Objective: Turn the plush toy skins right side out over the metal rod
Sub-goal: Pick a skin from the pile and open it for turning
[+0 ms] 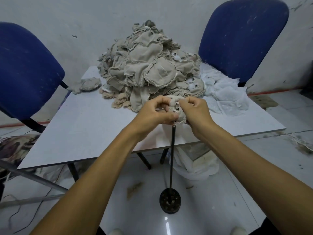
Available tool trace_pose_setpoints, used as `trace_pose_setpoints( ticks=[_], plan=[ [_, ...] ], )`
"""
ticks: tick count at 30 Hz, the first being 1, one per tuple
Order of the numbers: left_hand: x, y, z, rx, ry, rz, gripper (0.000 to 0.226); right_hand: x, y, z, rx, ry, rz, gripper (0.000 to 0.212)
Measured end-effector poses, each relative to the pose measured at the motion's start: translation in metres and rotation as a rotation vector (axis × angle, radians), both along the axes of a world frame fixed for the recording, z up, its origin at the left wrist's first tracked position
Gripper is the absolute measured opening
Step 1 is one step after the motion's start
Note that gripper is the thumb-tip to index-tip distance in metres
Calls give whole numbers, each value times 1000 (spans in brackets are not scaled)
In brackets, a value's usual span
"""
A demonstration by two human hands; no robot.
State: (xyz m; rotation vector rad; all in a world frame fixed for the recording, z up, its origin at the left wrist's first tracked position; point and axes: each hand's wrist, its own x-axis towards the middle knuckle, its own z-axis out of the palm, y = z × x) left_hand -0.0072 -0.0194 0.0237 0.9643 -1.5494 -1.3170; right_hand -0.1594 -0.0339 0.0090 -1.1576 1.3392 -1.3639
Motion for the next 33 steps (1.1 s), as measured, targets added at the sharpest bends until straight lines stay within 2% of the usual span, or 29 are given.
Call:
trace_pose_setpoints(
  ticks=[2,4,5,8,10,12,14,15,18,23,24,26,29,32,33],
  plan=[
    [6,-2,1,41,39,6,34,-2,3,6,78,-183,175,16],
    [9,-3,0,29,56,93,23,-5,7,9,146,-326,351,16],
    [10,-5,-1,17,69,153,16,-7,9,8,168,-370,439,21],
    [12,-10,-3,-10,65,288,24,-11,13,6,119,-369,620,32],
    [6,-9,-6,-37,14,336,23,-13,15,4,45,-241,586,31],
    [0,-8,-8,-45,-8,364,20,-14,14,2,-59,-72,469,18],
    [-4,-7,-6,2,35,352,17,-11,13,0,-139,11,369,5],
    [-4,-7,-4,39,70,325,13,-10,13,-1,-173,36,315,9],
    [-3,-3,-2,53,89,221,6,-8,9,-4,-196,43,211,16],
    [-5,3,-6,-142,-177,185,22,-3,5,-9,-108,35,66,9],
    [-4,3,-6,-151,-214,173,25,-2,4,-11,-84,29,32,5],
    [-1,2,-7,-135,-245,147,29,0,4,-13,-32,17,-23,12],
    [3,0,-8,-105,-231,127,25,0,5,-10,29,-46,48,14],
    [5,-3,-4,-51,-61,221,11,-3,6,-2,106,-287,301,22],
    [6,-5,-2,-29,-2,250,13,-5,6,0,113,-338,367,24]
  ],
)
